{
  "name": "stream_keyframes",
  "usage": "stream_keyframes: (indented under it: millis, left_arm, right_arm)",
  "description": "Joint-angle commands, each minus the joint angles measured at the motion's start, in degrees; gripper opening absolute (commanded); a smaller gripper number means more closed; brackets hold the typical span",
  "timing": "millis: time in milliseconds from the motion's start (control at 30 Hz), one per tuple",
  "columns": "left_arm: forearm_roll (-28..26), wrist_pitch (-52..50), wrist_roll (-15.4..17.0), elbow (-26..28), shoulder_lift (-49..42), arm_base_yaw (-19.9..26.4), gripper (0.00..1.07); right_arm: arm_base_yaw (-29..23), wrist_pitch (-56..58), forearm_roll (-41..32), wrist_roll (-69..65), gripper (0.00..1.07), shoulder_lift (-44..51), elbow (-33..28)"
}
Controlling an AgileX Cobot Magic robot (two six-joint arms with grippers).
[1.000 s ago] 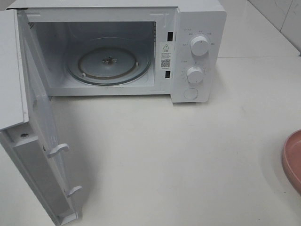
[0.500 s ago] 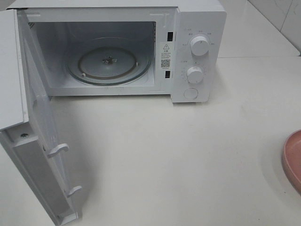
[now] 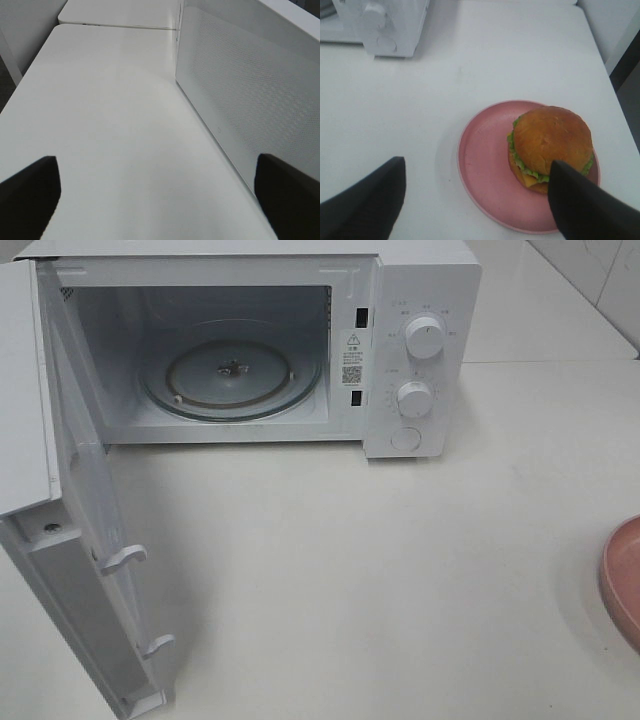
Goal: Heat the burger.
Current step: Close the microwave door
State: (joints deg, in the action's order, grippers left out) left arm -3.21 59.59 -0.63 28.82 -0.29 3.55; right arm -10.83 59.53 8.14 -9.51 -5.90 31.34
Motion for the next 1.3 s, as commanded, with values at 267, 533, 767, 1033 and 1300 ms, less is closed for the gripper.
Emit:
stream_keyframes:
  millis: [267,533,767,1033,1300]
  left_arm:
    - [-0.4,-0.3,0.0,-0.2,-1.1,0.1,0.98]
    - [-0.4,-0.3,0.0,-0.2,-1.0,0.1,0.98]
    - [-0.4,-0.3,0.0,-0.2,-1.0,0.1,0.98]
    - [-0.4,-0.3,0.0,-0.2,-1.0,0.1,0.98]
    - [-0.4,-0.3,0.0,-0.2,-1.0,0.1,0.98]
  right_arm:
    - [8.2,-2.5,-4.1,4.0,0.76,7.5,-2.1]
    - [8.2,-2.5,-4.2,4.2,0.76,7.5,-2.1]
    - [8.2,-2.5,-4.2,4.1,0.76,7.5,-2.1]
    - [8.2,-2.5,-4.2,4.1,0.76,7.5,-2.1]
    - [8.2,-2.5,-4.2,4.1,0.76,7.5,-2.1]
